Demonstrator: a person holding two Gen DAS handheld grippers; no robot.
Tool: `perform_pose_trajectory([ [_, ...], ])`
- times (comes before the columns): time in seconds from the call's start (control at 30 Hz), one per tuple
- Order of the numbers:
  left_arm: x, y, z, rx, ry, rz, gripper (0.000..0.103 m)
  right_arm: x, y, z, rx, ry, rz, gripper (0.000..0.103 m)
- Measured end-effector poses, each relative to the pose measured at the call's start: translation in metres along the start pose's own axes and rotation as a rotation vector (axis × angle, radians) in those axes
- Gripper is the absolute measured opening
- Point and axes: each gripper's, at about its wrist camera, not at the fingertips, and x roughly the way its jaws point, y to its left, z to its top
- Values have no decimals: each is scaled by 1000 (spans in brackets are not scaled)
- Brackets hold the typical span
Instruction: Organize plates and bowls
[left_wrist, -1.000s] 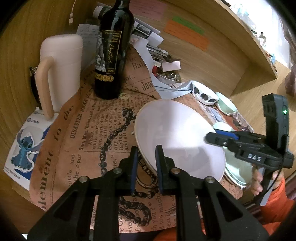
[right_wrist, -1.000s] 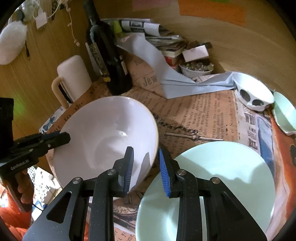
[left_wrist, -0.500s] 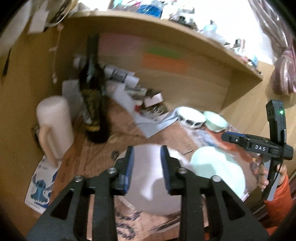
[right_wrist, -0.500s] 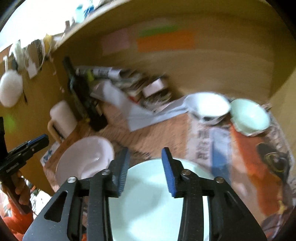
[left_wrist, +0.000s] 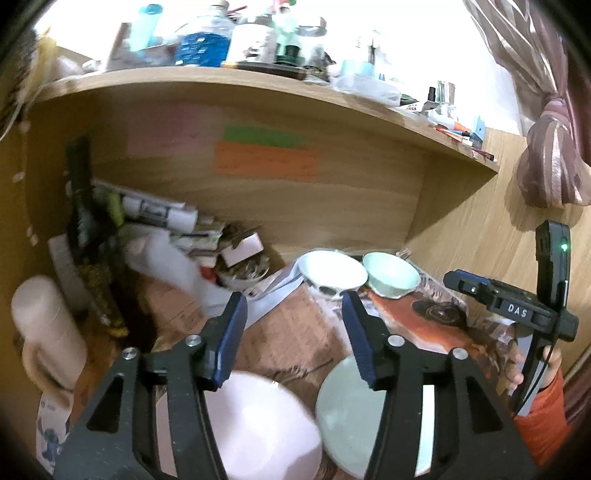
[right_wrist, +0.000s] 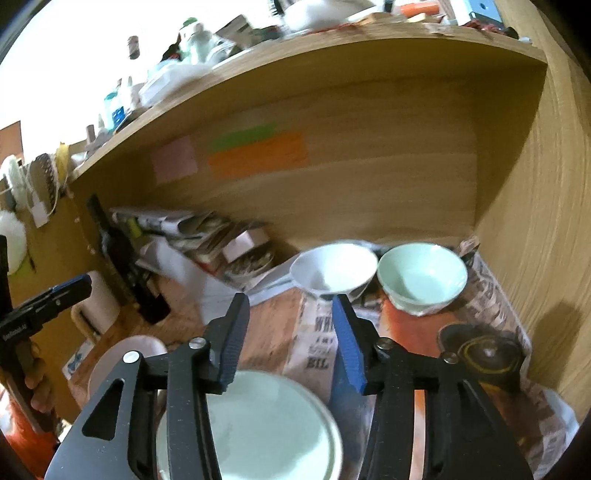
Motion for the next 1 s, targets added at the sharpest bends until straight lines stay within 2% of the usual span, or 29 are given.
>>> perform_pose_trajectory([
  [0.27,64,-24,26,17,83,-26,60,24,-28,12,4,12,-6,44],
  [0.5,154,-30,39,-12,260,-41,61,47,-47,18,5,38,-2,44],
  [0.7,223,-29,42,-34,370,-13,61,70,-65,15,38,95,9,44],
  [1.0,295,-27,28,-71,520,17,61,103,-82,4,75,191,-1,44],
])
